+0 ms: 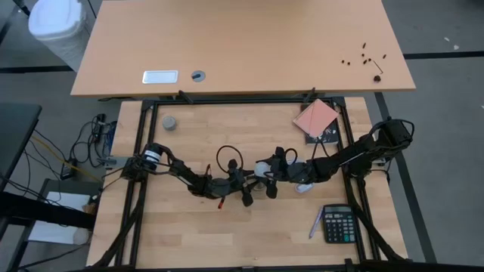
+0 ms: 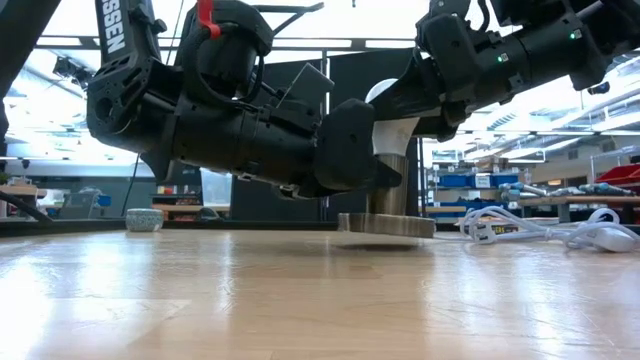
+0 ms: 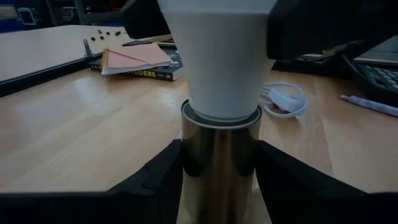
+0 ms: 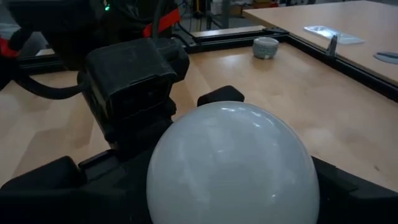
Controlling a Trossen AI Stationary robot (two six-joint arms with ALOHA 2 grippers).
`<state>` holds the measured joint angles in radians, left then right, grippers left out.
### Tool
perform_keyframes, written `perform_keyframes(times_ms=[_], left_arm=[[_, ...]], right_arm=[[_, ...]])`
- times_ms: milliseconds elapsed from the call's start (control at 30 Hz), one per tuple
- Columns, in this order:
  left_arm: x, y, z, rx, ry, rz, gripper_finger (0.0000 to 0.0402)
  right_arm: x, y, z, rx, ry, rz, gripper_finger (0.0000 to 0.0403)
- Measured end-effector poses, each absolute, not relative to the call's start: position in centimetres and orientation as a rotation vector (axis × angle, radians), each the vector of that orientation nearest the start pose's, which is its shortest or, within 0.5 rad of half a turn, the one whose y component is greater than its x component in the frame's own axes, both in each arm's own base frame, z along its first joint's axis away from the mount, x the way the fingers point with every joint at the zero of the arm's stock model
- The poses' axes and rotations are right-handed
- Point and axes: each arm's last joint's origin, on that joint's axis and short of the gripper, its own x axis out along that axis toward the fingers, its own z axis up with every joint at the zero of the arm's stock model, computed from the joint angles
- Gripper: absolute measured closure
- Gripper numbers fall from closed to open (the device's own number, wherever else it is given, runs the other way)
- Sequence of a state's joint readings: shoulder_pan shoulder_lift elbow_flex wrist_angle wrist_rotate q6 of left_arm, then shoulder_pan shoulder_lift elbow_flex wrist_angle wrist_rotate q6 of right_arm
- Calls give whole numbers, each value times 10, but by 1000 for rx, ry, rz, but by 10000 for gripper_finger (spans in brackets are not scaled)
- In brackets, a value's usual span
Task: Screw lightbulb
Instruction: Insert the white lightbulb into the golden lamp
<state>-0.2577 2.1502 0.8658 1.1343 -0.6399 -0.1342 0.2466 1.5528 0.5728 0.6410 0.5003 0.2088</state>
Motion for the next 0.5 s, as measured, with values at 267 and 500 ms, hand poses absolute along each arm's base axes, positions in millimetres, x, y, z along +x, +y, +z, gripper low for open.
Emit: perform_keyframes(times_ms=[267, 500], left_arm=[[373, -79, 95, 14, 108, 411, 218], [373, -79, 96, 5, 96, 429, 218]], right_arm=[[286, 47, 166, 116, 292, -304, 125], [286, 46, 167, 122, 281, -340, 125]])
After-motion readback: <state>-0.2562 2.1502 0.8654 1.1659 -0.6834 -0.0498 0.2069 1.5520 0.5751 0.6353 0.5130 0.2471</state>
